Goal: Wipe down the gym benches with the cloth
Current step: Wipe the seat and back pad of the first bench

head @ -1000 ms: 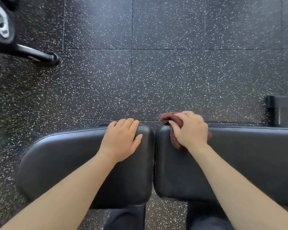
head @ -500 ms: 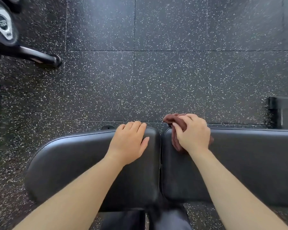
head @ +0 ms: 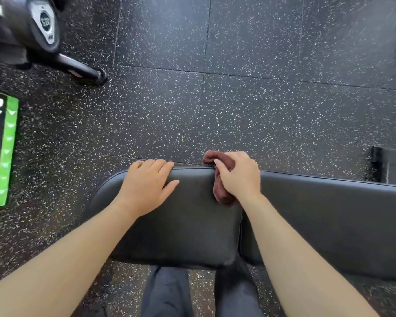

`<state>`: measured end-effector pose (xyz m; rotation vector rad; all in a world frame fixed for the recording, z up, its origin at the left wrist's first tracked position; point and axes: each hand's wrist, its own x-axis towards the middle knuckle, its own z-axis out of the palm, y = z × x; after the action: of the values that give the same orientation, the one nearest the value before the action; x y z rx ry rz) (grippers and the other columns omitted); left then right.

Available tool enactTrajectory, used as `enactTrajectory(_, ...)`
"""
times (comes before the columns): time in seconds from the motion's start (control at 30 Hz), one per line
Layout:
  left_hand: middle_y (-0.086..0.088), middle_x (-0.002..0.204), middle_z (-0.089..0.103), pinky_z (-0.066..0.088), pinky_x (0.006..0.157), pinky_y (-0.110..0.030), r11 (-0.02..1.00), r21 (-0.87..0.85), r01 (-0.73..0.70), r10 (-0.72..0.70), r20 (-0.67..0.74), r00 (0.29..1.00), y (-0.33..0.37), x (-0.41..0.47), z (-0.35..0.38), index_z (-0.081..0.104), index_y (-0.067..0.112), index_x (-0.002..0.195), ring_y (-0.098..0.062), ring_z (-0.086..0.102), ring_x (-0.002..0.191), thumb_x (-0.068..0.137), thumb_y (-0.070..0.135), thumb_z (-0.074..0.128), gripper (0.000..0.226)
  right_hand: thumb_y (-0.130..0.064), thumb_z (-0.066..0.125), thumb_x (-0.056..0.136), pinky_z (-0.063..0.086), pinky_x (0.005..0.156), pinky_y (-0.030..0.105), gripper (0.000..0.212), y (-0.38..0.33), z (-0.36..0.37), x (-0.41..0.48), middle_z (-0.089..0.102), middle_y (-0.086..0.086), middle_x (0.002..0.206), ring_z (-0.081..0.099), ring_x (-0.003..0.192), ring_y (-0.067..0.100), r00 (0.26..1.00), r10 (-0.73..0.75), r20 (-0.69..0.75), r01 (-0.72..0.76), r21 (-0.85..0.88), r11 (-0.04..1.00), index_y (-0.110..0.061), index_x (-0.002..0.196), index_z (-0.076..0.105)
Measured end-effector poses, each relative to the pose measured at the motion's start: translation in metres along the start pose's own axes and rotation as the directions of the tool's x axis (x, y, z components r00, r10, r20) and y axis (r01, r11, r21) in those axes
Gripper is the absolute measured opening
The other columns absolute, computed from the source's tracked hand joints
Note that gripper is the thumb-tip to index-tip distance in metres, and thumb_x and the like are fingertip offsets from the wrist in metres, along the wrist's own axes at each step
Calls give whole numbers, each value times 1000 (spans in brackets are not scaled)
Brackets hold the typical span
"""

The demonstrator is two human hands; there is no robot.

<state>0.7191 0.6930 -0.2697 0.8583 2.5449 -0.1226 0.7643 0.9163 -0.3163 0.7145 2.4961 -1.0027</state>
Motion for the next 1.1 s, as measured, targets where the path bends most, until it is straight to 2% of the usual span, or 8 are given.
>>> enactTrajectory(0.17, -4, 111, 64, 48, 77, -39, 996, -56, 70, -71, -27, 997, -36, -25, -4, 58, 12, 119, -27, 61, 98, 87, 51, 26, 59, -54, 50, 87, 44, 93, 43, 31, -51, 21, -13, 60, -8, 116, 52, 111, 25, 973, -206, 107, 218, -118, 969, -36, 108, 63)
enactTrajectory(0.4, -4, 99, 64, 48, 67, -38, 990, -121, 72, -85, -105, 991, -41, -28, 2, 59, 12, 111, -29, 59, 87, 86, 49, 30, 53, -53, 53, 84, 49, 85, 40, 27, -50, 19, 5, 65, -4, 106, 58, 104, 29, 1000, -5, 26, 9, -165, 986, -38, 102, 65)
enactTrajectory(0.53, -4, 98, 62, 48, 68, -38, 987, -142, 74, -89, -104, 991, -42, -26, 5, 58, 13, 110, -28, 57, 87, 87, 48, 31, 50, -55, 53, 83, 47, 87, 43, 29, -71, 40, -11, 62, -6, 108, 55, 104, 28, 997, -78, -24, 73, -151, 986, -35, 99, 65)
enactTrajectory(0.67, -2, 109, 60, 46, 74, -37, 986, -157, 46, -61, -93, 994, -47, -29, 6, 53, 15, 120, -26, 56, 97, 91, 45, 37, 45, -54, 54, 83, 46, 89, 42, 27, -79, 44, -22, 63, -9, 109, 56, 106, 25, 991, -122, -53, 115, -113, 987, -37, 101, 65)
enactTrajectory(0.77, -1, 117, 59, 47, 79, -37, 981, -190, 41, -60, -97, 993, -60, -40, 7, 48, 17, 127, -25, 55, 103, 91, 45, 36, 48, -53, 55, 84, 46, 87, 40, 26, -82, 38, -16, 62, -3, 107, 56, 106, 30, 998, -2, -69, -8, -139, 990, -36, 100, 65)
enactTrajectory(0.83, 0, 121, 56, 47, 81, -39, 955, -275, 107, -137, -91, 986, -69, -50, 11, 46, 17, 130, -25, 53, 106, 90, 48, 38, 50, -54, 54, 84, 47, 87, 42, 27, -91, 41, -16, 62, 0, 107, 55, 106, 34, 997, 40, -71, -52, -172, 984, -34, 99, 66)
enactTrajectory(0.97, 1, 126, 52, 46, 84, -38, 854, -486, 187, -258, -84, 962, -69, -62, 16, 45, 18, 129, -23, 49, 112, 89, 47, 43, 49, -54, 52, 83, 47, 88, 43, 31, -129, 62, -37, 62, -3, 109, 56, 106, 29, 996, -87, -6, 85, -137, 987, -35, 103, 66)
enactTrajectory(1.1, 1, 123, 52, 45, 85, -38, 795, -575, 192, -296, -92, 951, -69, -66, 16, 47, 18, 125, -22, 50, 110, 90, 43, 44, 42, -49, 53, 87, 44, 92, 44, 29, -146, 75, -53, 60, -7, 115, 52, 109, 26, 985, -167, -50, 161, -103, 982, -33, 108, 64)
